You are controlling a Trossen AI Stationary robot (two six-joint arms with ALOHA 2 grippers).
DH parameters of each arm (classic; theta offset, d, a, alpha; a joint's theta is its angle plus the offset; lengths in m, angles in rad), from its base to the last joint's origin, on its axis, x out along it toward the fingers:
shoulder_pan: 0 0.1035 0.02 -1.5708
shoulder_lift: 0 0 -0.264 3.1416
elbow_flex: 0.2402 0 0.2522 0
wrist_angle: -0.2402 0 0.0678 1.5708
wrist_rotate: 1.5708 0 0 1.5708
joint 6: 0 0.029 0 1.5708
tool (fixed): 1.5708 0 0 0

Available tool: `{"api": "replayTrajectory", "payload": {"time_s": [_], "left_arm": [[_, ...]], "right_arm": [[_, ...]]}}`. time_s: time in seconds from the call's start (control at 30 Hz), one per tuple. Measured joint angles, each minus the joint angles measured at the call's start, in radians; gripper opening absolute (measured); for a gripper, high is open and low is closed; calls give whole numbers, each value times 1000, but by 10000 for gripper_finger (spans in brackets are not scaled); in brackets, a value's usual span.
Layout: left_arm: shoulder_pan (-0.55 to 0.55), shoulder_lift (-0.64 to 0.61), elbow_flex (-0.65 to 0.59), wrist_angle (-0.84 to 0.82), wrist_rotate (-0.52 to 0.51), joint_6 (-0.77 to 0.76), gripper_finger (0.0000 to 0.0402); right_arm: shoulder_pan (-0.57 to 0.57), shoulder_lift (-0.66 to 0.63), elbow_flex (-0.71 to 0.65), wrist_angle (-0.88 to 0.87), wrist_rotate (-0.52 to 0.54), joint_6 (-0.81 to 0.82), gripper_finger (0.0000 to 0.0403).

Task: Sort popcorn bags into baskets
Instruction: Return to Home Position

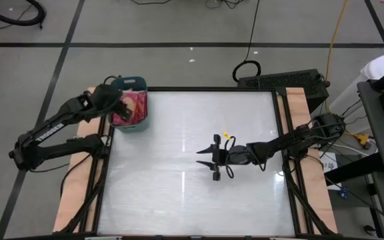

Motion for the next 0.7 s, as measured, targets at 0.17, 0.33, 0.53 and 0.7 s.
{"api": "replayTrajectory", "payload": {"time_s": [0.17, 0.33, 0.53, 0.7], "left_arm": [[-116, -110, -1, 182, 151, 80, 101], [-298, -248, -90, 334, 171, 91, 41], [-508, -347, -300, 624, 142, 105, 7], [-620, -343, -422, 786, 67, 109, 4]], "right_arm": [[0, -57, 0, -10, 1, 0, 125], [-1, -130, -24, -19, 3, -12, 40], [-6, -247, -124, -12, 2, -1, 13], [-24, -343, -215, -11, 3, 31, 3]]}}
